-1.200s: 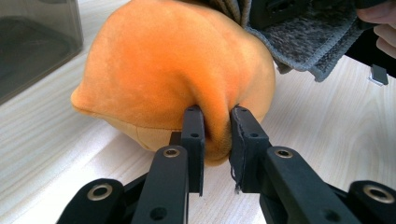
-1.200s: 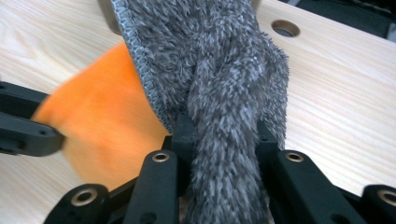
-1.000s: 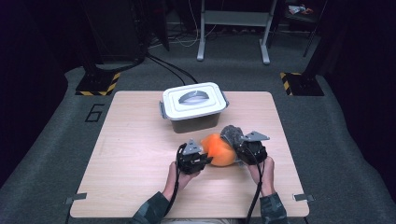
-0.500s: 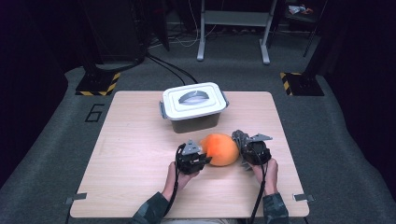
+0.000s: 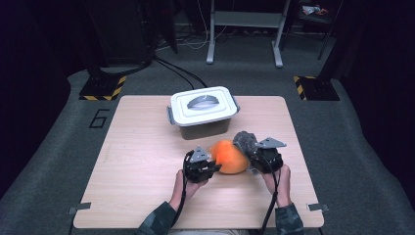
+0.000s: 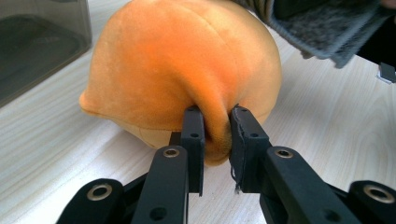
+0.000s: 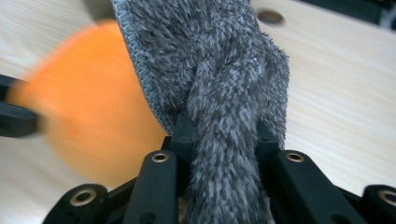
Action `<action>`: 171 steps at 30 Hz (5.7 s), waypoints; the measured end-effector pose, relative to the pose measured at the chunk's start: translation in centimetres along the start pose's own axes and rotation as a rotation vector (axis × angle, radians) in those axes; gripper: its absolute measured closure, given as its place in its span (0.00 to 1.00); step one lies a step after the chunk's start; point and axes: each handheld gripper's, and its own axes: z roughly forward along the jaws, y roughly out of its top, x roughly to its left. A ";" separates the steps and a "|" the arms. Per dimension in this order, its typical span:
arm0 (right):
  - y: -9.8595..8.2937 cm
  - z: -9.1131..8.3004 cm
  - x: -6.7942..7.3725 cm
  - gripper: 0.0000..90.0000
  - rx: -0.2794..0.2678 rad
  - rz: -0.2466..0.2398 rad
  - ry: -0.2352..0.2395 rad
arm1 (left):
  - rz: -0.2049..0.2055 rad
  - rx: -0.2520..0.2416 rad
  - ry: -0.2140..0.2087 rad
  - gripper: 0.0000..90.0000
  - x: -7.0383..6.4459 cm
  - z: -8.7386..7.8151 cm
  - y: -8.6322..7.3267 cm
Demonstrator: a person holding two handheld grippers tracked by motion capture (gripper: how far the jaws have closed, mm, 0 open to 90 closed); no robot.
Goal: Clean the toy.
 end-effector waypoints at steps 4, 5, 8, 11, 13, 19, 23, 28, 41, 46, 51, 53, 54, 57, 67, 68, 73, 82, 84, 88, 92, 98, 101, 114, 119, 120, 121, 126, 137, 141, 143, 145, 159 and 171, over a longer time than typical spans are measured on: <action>1.1 -0.2 1.8 0.77 -0.026 -0.057 0.047 | 0.001 0.001 -0.003 0.85 0.0 0.0 0.0; 1.2 -0.1 2.0 0.76 -0.031 -0.066 0.056 | 0.002 0.001 -0.004 0.85 0.0 0.0 0.0; 1.7 0.1 2.9 0.75 -0.050 -0.072 0.099 | 0.001 -0.001 -0.007 0.85 0.0 0.0 0.0; 1.9 0.2 3.4 0.75 -0.059 -0.079 0.115 | 0.004 -0.004 -0.009 0.85 0.0 0.0 0.0; 1.9 0.7 3.6 0.75 -0.045 -0.089 0.115 | 0.005 -0.003 -0.008 0.85 0.0 0.0 -0.1; 1.7 1.1 3.4 0.77 -0.032 -0.094 0.088 | -0.002 -0.012 -0.008 0.85 -0.2 0.2 -0.1; 1.4 1.1 2.8 0.77 -0.025 -0.096 0.051 | 0.001 -0.008 -0.008 0.85 -0.1 0.2 -0.1; 0.5 1.1 1.4 0.77 -0.016 -0.044 0.036 | 0.004 -0.011 -0.011 0.85 -0.2 0.3 -0.1; -2.1 2.4 -2.0 0.77 0.045 0.063 -0.021 | -0.001 -0.003 -0.013 0.85 -0.1 0.3 -0.3; -3.0 4.0 -2.8 0.77 0.100 0.110 -0.036 | -0.004 -0.003 -0.010 0.85 0.0 0.2 -0.3; -3.6 5.0 -3.1 0.77 0.155 0.120 -0.028 | -0.001 -0.003 -0.013 0.85 0.0 0.2 -0.4; -3.9 5.2 -3.3 0.77 0.164 0.110 -0.027 | -0.003 -0.004 -0.012 0.85 0.1 0.1 -0.5; -3.9 5.1 -3.3 0.77 0.167 0.119 -0.027 | -0.002 -0.002 -0.015 0.85 0.1 0.1 -0.5; -3.6 4.3 -3.2 0.77 0.155 0.116 -0.047 | -0.007 -0.001 -0.016 0.85 0.3 0.0 -0.6; 0.0 0.2 -0.1 0.78 0.014 -0.013 0.006 | -0.025 -0.008 -0.018 0.85 0.4 0.0 -0.6; 0.2 0.4 0.3 0.78 0.029 -0.028 0.012 | -0.029 -0.007 -0.020 0.85 0.4 -0.1 -0.6; -0.2 1.8 0.7 0.79 0.072 -0.028 -0.001 | -0.025 -0.017 -0.026 0.79 0.6 -0.3 -0.6; -0.6 2.0 -0.6 0.79 0.066 0.024 0.034 | 0.110 0.030 0.086 0.48 -0.3 0.1 -0.3; -0.5 2.1 -0.7 0.79 0.068 0.034 0.028 | 0.119 0.037 0.090 0.46 -0.5 0.5 -0.4; -0.3 2.2 -0.6 0.79 0.073 0.021 0.018 | 0.121 0.029 0.097 0.54 -0.4 1.1 -0.6; -0.5 2.1 -0.6 0.79 0.047 0.009 0.007 | 0.092 0.008 0.080 0.72 -0.1 1.3 -0.8; -0.4 1.3 -0.5 0.78 -0.003 0.005 -0.009 | 0.080 -0.013 0.059 0.84 0.2 0.8 -0.6; 0.1 0.2 -0.2 0.78 -0.023 -0.007 0.001 | 0.074 -0.018 0.040 0.86 0.2 0.5 -0.2; 2.1 0.1 2.9 0.76 -0.060 -0.063 0.093 | 0.009 -0.022 -0.016 0.87 -0.3 -0.2 0.9; 1.8 1.0 2.5 0.77 -0.046 -0.060 0.066 | -0.003 -0.006 -0.002 0.87 -0.2 0.3 0.8; 1.7 1.1 2.3 0.77 -0.043 -0.065 0.061 | -0.013 -0.012 0.003 0.87 -0.2 0.4 0.8; 1.6 1.1 2.3 0.77 -0.041 -0.066 0.049 | -0.018 -0.011 0.003 0.87 -0.2 0.5 0.7; 1.1 1.1 1.6 0.77 -0.031 -0.036 0.032 | -0.031 -0.011 0.008 0.87 0.0 0.5 0.6; -0.6 1.2 -0.1 0.77 0.013 0.018 -0.035 | -0.046 -0.013 0.013 0.87 0.0 0.6 0.6; -1.6 1.9 -1.0 0.77 0.033 0.060 -0.053 | -0.048 -0.013 0.011 0.87 0.1 0.6 0.6; -2.1 2.2 -1.4 0.77 0.047 0.066 -0.060 | -0.051 -0.014 0.010 0.87 0.1 0.7 0.6; -2.5 2.5 -1.7 0.78 0.063 0.079 -0.065 | -0.056 -0.018 0.012 0.87 0.1 0.7 0.6; -4.0 4.0 -2.7 0.77 0.148 0.120 -0.082 | -0.069 -0.022 0.015 0.86 0.2 0.5 0.7; 0.1 -0.4 -0.1 0.76 -0.011 0.025 -0.042 | -0.087 -0.028 0.015 0.85 0.5 0.1 0.5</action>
